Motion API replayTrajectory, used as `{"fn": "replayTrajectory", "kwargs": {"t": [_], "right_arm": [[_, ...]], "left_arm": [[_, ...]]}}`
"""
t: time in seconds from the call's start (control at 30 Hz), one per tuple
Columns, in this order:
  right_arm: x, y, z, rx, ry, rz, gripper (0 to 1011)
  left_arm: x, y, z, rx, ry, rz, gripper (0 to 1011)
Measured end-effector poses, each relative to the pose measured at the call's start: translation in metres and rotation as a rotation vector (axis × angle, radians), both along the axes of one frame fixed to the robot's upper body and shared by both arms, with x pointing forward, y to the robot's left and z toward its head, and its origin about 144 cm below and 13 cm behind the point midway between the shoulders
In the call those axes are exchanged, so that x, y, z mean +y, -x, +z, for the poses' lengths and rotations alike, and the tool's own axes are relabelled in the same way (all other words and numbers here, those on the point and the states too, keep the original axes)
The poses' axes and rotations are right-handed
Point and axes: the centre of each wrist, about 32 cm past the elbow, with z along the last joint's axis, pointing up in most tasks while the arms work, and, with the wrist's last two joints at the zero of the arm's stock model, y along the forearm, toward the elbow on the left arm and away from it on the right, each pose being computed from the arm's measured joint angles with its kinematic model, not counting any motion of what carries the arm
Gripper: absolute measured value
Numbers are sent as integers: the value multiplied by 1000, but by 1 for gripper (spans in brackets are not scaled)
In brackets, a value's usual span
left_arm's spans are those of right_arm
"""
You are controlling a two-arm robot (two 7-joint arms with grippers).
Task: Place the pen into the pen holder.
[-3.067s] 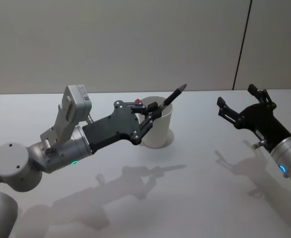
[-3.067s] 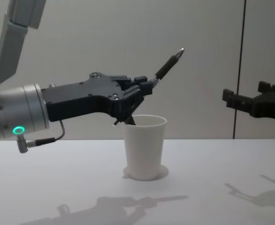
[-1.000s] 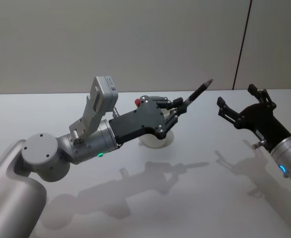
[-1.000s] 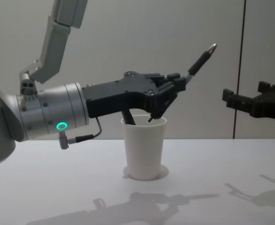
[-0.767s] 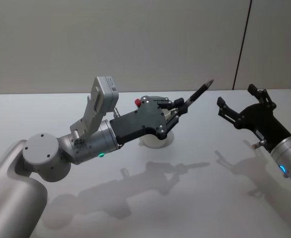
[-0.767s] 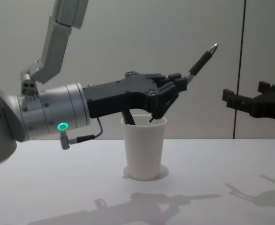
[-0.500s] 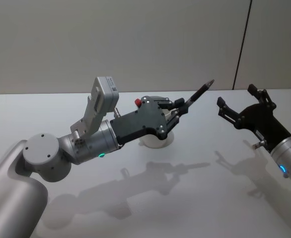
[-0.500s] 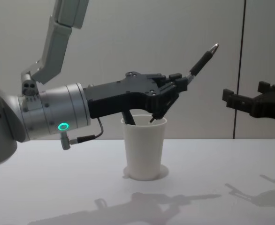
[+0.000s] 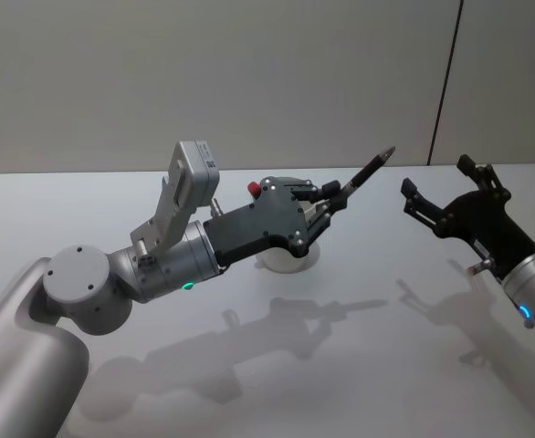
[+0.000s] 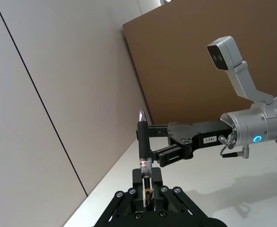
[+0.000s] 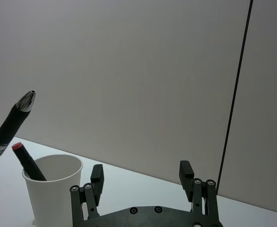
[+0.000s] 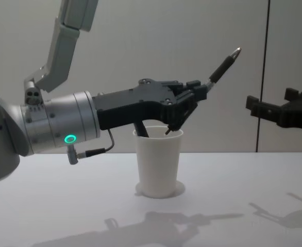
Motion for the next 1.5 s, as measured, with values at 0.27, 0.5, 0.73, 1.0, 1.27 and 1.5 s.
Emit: {"fn": "replayTrajectory", "kwargs": {"t": [0.27,0.5,0.73,1.0,1.27,1.5], "right_arm": [[-4,2,2,24,-22,16,1002],[-7,6,5,56,-53,40,1002],[-10,9,7,79,-84,63,1002],[-15,12,9,107,-133,104,1002],[-21,13,11,135,-182,155,1002],[-26,14,12,164,-219,207,1002]], "left_arm": [[0,0,0,0,0,0,120],[0,0,0,1,0,0,120],[0,0,0,1,0,0,120],[0,0,0,1,0,0,120],[0,0,0,1,0,0,121],[0,0,0,1,0,0,120]]}}
